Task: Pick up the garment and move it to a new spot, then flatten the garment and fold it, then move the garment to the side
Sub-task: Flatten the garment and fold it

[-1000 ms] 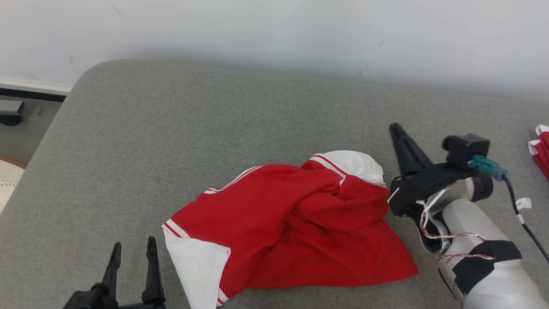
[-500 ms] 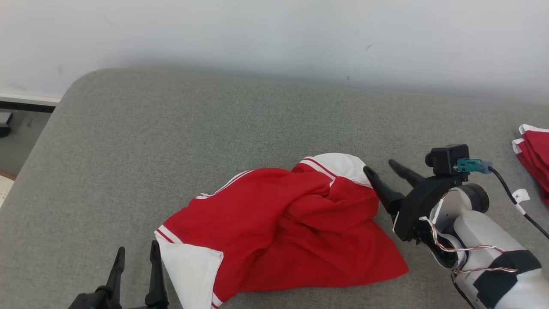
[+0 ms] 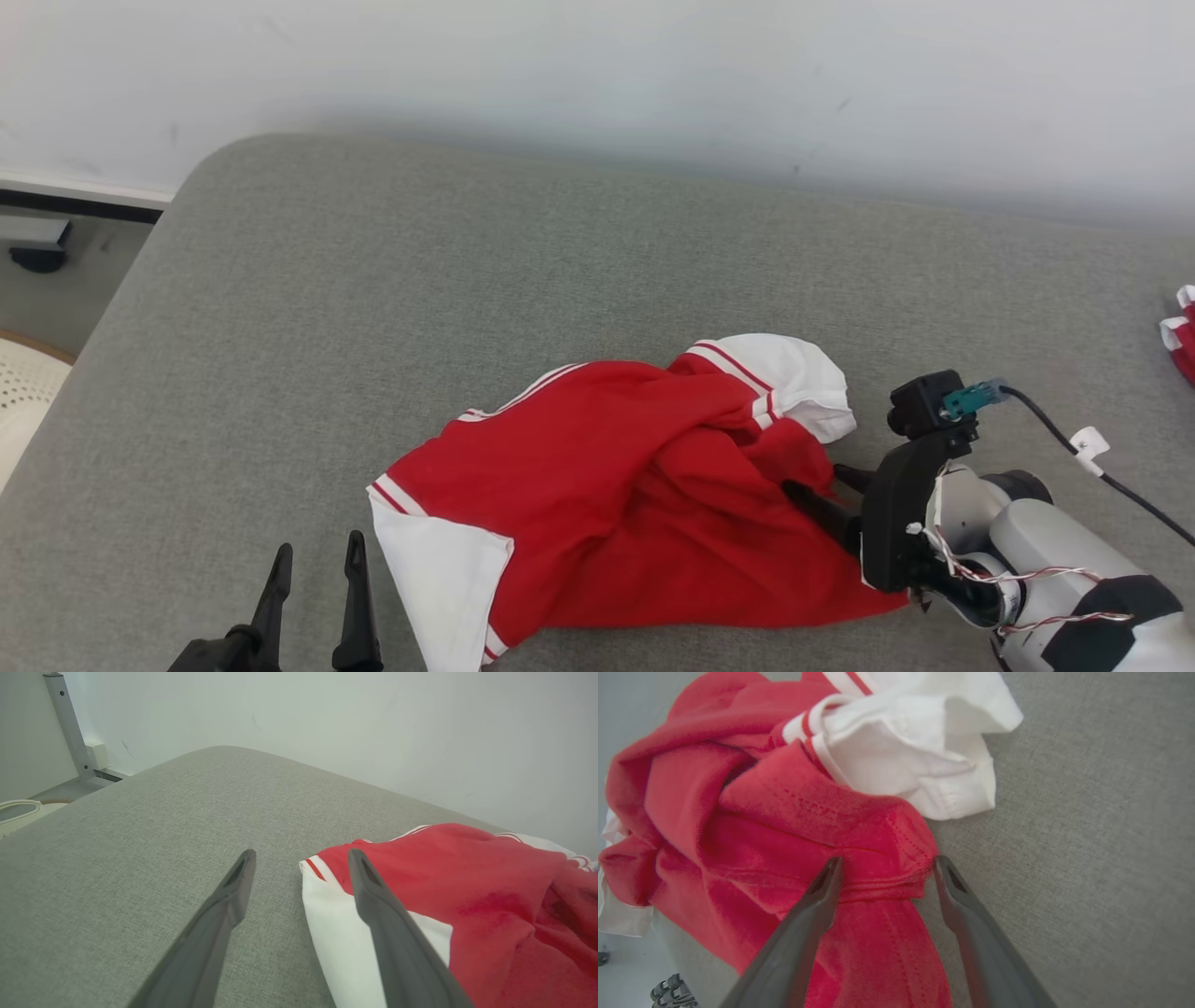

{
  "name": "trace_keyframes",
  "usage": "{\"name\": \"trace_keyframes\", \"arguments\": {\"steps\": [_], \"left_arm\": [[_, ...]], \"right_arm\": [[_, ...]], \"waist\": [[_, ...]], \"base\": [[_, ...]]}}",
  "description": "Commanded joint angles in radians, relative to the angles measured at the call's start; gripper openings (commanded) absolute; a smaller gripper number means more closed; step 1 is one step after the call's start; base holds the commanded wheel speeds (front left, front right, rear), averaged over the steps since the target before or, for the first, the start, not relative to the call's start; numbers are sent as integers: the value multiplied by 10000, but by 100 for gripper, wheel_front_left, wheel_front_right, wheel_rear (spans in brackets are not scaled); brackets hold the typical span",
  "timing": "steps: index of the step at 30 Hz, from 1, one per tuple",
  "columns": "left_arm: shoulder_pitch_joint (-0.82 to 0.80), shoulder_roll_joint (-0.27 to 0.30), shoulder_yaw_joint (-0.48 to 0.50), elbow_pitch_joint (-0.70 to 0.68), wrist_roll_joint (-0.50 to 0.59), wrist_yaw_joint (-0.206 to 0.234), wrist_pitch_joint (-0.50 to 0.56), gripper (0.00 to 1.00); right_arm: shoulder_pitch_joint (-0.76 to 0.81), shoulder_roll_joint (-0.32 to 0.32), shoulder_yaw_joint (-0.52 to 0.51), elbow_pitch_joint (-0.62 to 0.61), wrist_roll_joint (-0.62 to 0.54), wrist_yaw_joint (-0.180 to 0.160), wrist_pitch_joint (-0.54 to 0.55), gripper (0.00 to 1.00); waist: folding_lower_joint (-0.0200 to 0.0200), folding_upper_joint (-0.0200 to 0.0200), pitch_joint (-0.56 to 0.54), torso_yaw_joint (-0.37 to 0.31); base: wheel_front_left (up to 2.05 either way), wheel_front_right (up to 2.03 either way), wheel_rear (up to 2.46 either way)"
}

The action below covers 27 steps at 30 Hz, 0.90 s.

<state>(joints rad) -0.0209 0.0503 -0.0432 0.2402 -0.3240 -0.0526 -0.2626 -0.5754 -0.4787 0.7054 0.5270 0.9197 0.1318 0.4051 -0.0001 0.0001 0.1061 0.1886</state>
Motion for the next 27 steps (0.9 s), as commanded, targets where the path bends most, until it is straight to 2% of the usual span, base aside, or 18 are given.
{"name": "trace_keyframes", "arguments": {"steps": [1, 2, 3, 4, 8, 18, 27], "left_arm": [[-41, 2, -11, 33, -109, -11, -33, 100], [-51, 0, -19, 42, -126, -10, -33, 100], [-65, 2, -35, 54, -127, -6, -33, 100], [-77, 0, -45, 67, -116, 1, -33, 100], [-85, 2, -63, 94, -174, 51, -33, 100], [-126, 0, 1, 66, -330, 87, -33, 100], [-312, 3, -273, 46, -587, 115, -33, 100]], "right_arm": [[13, 176, 92, 164, -26, -25, -4, 100], [-9, 281, 122, 252, -1, -25, -102, 100], [-66, 329, 153, 293, -58, -25, -279, 60], [-137, 345, 160, 379, -126, -26, -469, 0], [-388, 445, 304, 577, -265, -25, -1086, 0], [-1740, -41, -251, 663, -423, -26, -2686, 0], [-3345, -380, -867, 955, -682, -26, -2859, 0]], "waist": [[1, -1, 54, 152], [1, -1, 64, 179], [1, -1, 80, 205], [1, -1, 94, 228], [1, -1, 127, 238], [1, -1, 170, 41], [1, -1, 422, 170]], "base": [[0, 0, 0], [0, 0, 0], [0, 0, 0], [0, 0, 0], [0, 0, 0], [0, 0, 0], [0, 0, 0]]}}
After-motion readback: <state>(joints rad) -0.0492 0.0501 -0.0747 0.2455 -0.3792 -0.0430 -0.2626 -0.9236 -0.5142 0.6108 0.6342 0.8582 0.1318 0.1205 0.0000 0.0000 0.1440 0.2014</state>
